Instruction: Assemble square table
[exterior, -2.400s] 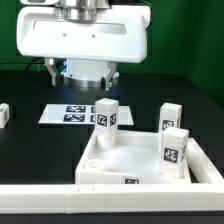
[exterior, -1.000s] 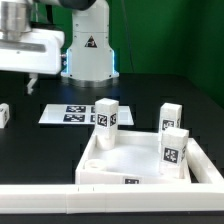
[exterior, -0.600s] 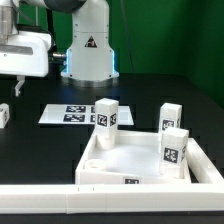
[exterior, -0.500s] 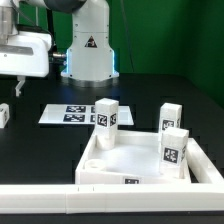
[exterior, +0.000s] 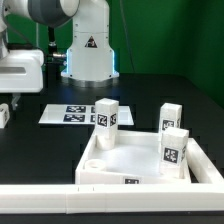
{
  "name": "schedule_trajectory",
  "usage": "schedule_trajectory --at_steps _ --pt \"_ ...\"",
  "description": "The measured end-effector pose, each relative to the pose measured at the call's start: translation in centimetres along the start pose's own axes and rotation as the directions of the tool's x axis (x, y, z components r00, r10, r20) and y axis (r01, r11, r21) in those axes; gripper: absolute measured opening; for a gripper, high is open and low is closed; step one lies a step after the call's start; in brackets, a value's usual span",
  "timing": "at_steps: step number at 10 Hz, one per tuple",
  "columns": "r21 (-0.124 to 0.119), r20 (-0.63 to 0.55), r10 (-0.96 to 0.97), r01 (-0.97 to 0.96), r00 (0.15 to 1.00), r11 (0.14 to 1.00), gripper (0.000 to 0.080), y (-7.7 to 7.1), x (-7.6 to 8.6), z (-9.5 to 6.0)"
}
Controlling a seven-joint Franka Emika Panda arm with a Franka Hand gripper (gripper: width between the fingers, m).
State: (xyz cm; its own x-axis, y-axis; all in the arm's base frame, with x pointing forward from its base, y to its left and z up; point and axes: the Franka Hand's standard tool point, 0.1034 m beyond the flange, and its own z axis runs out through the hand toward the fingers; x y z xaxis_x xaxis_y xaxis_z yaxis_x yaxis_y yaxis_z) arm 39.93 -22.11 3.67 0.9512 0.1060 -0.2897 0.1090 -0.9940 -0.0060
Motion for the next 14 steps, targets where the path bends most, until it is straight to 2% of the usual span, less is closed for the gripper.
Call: schedule_trajectory --at_steps 1,4,5,7,11,12,13,14 --pt "0.024 0.072 -0.005 0.003 0.997 1.0 0.0649 -0.3 0.1 -0.4" --pt "0.05 0.216 -0.01 -0.001 0.976 0.999 0.0649 -0.8 0.2 0.1" --pt "0.033 0.275 -0.003 -0.006 0.961 0.999 0.0649 0.0 0.2 0.7" --pt "-0.026 0.458 0.057 -0.051 0.887 0.998 0.0649 1.2 -0.7 0.8" --pt "-0.003 0.683 0.057 -0.075 0.728 0.997 0.0649 0.4 -0.8 1.2" --pt "-0.004 0.696 0.062 -0.083 0.715 0.997 0.0649 -0.4 -0.3 0.8" --pt "0.009 0.687 0.059 -0.09 0.724 0.996 0.0649 -1.1 0.1 0.6" --pt "0.009 0.682 0.057 -0.087 0.729 0.996 0.0649 -1.0 0.1 0.9"
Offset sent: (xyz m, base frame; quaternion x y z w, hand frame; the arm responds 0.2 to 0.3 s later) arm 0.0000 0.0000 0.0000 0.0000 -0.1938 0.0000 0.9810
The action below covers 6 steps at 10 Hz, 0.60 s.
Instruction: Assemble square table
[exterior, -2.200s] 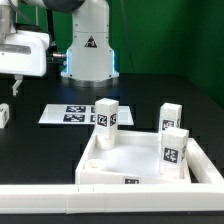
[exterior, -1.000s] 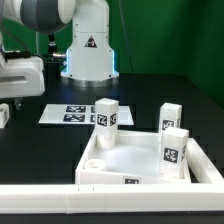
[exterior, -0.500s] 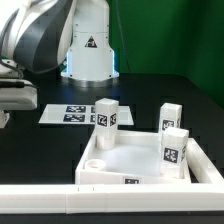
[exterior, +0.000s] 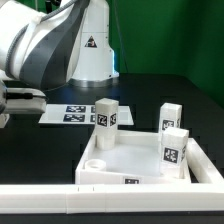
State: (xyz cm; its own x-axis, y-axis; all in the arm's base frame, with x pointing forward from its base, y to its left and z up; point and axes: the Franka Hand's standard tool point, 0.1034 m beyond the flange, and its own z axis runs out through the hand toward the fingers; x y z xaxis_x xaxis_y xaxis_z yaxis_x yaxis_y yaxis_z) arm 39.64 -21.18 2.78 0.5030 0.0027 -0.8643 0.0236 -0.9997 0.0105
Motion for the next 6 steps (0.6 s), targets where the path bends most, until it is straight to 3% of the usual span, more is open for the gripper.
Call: schedule_trajectory --at_steps 5,6 --pt "-0.019 -0.011 0.004 -0.005 1.0 1.0 0.0649 -0.9 1.5 1.0" --pt "-0.019 -0.011 0.004 -0.005 1.0 1.0 0.0533 -0.9 1.5 1.0"
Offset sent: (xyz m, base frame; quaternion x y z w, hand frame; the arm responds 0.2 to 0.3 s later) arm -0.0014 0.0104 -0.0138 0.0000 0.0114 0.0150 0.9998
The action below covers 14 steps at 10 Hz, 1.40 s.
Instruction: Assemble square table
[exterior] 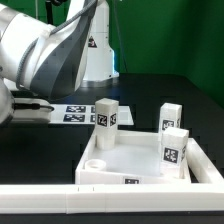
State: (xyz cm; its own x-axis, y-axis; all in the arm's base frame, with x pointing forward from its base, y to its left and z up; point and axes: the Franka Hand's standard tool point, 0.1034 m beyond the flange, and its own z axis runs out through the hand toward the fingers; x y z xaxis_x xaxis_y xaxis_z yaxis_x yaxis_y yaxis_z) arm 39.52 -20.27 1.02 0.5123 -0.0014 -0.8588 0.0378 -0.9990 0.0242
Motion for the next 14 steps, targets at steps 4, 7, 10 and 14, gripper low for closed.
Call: schedule_trajectory --at_steps 4,7,10,14 --pt "0.004 0.004 0.002 -0.002 1.0 1.0 0.0282 0.3 -0.1 0.4" --pt "0.005 -0.002 0.002 -0.002 1.0 1.0 0.0282 0.2 -0.4 -0.3" --pt "0.013 0.0 -0.01 0.01 1.0 1.0 0.0282 -1.4 -2.6 -4.1" --pt "0.005 -0.044 -0.012 0.013 0.999 1.0 0.0284 -1.3 -2.6 -5.0"
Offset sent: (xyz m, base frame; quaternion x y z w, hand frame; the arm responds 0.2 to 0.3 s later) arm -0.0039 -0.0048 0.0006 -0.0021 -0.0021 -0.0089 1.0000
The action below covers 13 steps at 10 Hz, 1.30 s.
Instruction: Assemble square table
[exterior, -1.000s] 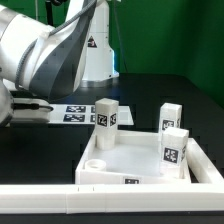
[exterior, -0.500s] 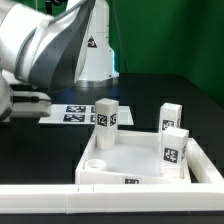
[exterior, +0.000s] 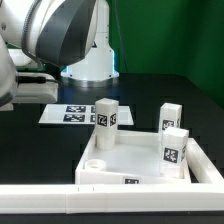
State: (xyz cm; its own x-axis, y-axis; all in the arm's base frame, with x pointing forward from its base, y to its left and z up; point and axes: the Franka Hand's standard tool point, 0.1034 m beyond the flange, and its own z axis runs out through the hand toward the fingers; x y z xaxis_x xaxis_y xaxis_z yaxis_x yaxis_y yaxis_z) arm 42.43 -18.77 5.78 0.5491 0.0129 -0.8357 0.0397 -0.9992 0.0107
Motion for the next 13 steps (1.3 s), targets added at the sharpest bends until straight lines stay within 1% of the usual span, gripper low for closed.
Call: schedule_trajectory --at_steps 1,2,3,4,6,7,8,9,10,11,13 --pt "-0.013 -0.066 -0.004 0.003 0.998 1.0 0.0284 0.2 0.6 -0.7" --pt "0.02 -0.12 -0.004 0.007 0.993 1.0 0.0284 -0.7 0.0 -2.3" --pt "0.033 -0.181 -0.008 0.014 0.984 0.999 0.0284 -1.2 -0.5 -4.5" --pt "0.019 -0.283 -0.017 0.023 0.959 1.0 0.0284 -1.0 -0.5 -6.3" --pt "0.009 -0.395 -0.012 0.017 0.919 1.0 0.0284 -0.6 -0.3 -6.2" --pt "0.008 -0.436 -0.009 0.014 0.9 1.0 0.0284 -0.6 -0.3 -6.4" --pt "0.007 -0.503 -0.004 0.009 0.864 1.0 0.0284 -0.5 0.0 -7.0" --pt "0.074 -0.546 0.043 -0.003 0.837 0.997 0.0284 -1.5 -0.2 -8.3" --pt "0.13 -0.612 0.086 -0.007 0.786 0.991 0.0284 -1.9 -0.1 -10.2" --pt "0.153 -0.663 0.121 -0.024 0.738 0.988 0.0284 -1.7 0.1 -11.2" --pt "0.122 -0.75 0.12 -0.041 0.651 0.992 0.0284 -1.0 0.4 -11.2"
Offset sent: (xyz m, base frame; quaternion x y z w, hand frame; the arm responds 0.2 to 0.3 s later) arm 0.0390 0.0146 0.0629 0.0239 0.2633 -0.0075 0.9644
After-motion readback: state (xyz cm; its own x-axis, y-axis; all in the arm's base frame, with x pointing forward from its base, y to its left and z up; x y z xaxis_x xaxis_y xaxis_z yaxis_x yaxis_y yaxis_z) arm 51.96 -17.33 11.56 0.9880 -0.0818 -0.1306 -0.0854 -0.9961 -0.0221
